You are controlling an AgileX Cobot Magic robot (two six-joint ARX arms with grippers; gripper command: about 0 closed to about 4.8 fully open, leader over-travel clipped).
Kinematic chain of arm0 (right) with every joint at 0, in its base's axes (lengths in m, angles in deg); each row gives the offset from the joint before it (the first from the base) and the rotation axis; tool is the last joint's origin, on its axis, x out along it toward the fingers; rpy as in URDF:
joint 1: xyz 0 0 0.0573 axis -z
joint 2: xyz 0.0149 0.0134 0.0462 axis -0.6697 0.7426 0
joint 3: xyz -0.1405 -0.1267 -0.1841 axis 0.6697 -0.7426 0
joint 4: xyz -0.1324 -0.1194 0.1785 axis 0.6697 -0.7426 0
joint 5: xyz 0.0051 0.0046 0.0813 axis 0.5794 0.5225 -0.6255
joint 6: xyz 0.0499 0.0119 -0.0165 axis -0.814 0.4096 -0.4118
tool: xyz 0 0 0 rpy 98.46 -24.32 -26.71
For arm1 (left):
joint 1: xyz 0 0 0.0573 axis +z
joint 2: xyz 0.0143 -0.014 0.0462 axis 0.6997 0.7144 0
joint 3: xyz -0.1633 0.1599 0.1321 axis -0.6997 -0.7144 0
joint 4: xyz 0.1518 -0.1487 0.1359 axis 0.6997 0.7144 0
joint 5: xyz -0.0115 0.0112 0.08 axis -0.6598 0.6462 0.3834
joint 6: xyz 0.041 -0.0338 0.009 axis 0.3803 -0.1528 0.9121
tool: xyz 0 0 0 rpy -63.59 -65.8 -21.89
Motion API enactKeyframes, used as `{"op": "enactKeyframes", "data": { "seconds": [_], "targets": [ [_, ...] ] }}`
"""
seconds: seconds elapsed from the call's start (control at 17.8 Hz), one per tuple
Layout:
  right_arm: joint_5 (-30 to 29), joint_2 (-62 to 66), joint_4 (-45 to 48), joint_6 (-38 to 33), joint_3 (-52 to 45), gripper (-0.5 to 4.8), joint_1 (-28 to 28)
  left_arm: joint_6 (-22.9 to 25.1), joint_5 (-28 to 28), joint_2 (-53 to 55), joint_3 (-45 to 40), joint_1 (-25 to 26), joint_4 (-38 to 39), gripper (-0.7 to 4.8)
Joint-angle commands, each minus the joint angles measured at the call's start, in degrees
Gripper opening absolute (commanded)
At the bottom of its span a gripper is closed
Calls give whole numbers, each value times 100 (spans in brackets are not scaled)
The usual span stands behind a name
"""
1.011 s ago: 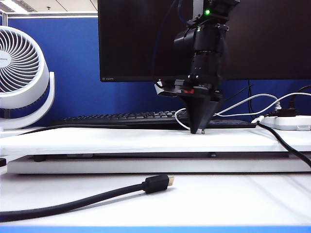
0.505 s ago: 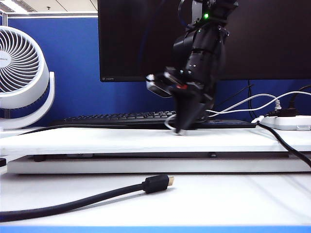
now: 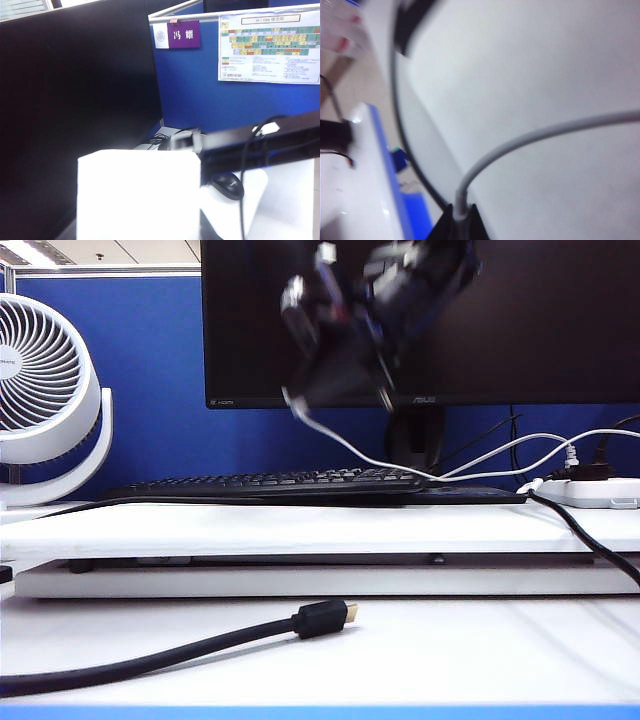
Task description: Pick up the Type-C charging cable and the charging base, insert one end of the Type-C charger into the corresponding slot on the base, and finally place the plugged-in charger back on the table.
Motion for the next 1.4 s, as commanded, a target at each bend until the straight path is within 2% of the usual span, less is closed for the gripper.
{"op": "enactKeyframes", "data": {
  "seconds": [0.06, 0.17, 0.62, 0.9, 1.24, 1.4],
  "targets": [
    [-678, -380, 175, -214, 520, -1, -4, 4, -20, -42, 20, -2, -116, -6],
    [-861, -658, 402, -479, 933, -1, -4, 7, -22, -70, 20, -2, -129, -6],
    [-772, -1134, 1231, -778, 2973, -1, -7, 4, -26, -398, 22, -2, -299, -6],
    [-774, -1156, 1679, -1091, 3353, -1, -7, -44, -374, -417, 20, -2, -352, -6],
    [-684, -1191, 2632, -2116, 3488, -1, -7, -155, -509, -417, 20, -2, -343, -6],
    [-730, -1259, 3180, -2981, 3491, -1, -7, -367, -745, -417, 20, -2, -411, -6]
  ]
}}
